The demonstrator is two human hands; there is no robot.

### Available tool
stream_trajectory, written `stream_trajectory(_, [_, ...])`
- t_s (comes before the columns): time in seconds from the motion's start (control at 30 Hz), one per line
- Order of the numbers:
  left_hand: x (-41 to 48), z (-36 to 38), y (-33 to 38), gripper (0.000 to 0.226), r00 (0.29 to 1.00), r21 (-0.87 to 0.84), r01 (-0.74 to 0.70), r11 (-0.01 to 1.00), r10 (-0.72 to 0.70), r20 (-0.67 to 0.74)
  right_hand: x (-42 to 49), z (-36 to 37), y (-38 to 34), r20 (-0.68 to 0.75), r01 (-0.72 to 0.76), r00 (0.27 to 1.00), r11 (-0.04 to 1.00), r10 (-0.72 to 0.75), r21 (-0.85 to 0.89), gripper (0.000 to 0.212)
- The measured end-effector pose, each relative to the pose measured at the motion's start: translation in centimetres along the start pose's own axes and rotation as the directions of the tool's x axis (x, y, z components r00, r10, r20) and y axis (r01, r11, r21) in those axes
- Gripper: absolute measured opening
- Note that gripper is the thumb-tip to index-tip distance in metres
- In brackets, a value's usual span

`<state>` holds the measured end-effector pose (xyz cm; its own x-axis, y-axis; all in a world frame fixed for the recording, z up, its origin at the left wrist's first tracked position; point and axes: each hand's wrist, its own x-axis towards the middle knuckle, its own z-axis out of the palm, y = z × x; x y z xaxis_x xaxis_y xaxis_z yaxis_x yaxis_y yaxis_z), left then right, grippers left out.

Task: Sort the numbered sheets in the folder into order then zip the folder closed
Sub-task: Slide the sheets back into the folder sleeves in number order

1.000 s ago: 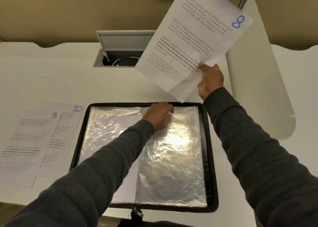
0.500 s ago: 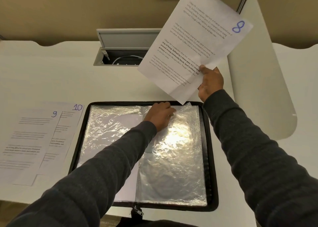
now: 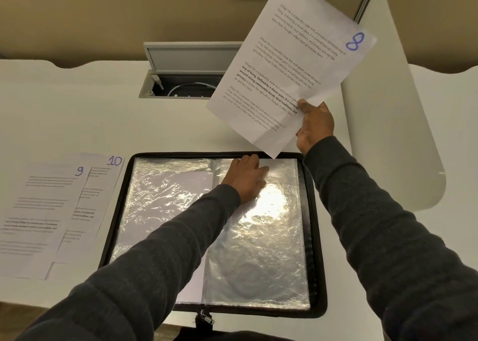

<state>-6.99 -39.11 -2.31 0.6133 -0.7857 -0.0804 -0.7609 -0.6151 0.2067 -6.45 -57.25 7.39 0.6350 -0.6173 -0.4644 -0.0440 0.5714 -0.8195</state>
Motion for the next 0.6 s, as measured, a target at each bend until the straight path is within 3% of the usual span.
stream_trajectory(0.13, [0.1,0.0,0.4,0.044,0.999,-0.004,0.014,1.000,-0.014,0.038,0.3,-0.3,0.2,0.004,-0.004,1.000,1.000,0.004,0.011,0.015])
stream_trajectory(0.3, [0.5,-0.3,0.4,0.023,0.998,-0.089,0.013,0.996,-0.018,-0.057,0.6,-0.5,0.3,-0.003,0.004,1.000,1.000,-0.004,-0.003,0.014])
stream_trajectory(0.6, [-0.2,-1.0,0.4,0.009,0.969,-0.166,0.051,0.985,-0.089,-0.230,0.7,-0.3,2.7,0.041,-0.024,0.999,1.000,0.024,-0.011,0.015])
